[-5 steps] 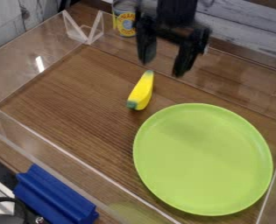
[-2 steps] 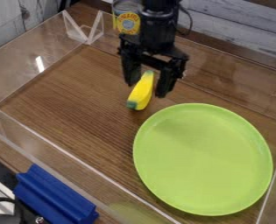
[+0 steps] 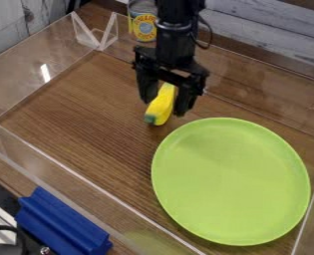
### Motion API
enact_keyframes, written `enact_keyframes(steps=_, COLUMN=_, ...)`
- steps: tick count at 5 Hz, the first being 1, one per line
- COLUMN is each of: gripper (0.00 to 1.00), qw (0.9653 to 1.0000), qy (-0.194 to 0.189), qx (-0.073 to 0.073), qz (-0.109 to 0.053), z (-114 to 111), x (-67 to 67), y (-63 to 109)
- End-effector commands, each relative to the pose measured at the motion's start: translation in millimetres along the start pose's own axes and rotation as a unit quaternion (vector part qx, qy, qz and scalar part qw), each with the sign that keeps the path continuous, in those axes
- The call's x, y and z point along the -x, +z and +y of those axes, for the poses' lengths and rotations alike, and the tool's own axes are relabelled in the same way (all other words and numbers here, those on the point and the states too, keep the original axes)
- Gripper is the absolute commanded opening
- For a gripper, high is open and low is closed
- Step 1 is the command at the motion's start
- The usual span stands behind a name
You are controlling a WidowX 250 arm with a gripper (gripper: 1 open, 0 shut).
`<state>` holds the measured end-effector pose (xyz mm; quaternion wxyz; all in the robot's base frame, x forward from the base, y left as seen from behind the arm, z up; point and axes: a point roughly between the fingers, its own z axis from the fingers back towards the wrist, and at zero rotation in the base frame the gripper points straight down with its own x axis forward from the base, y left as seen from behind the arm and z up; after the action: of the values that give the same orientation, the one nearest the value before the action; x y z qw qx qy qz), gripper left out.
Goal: Put the banana in the green plate
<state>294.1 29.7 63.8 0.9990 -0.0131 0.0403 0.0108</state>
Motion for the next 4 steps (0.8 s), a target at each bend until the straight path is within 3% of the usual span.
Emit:
enact_keyframes(steps=1, gripper=1.0, qw=0.9998, qy=0.004, qx=0.0, qz=-0.019, z=5, x=-5.6, y=2.1)
enact_keyframes(steps=4, gripper=1.0, qw=0.9997, qy=0.004, qx=0.008, qz=-0.023, z=9, x=-12.6, y=-14.5)
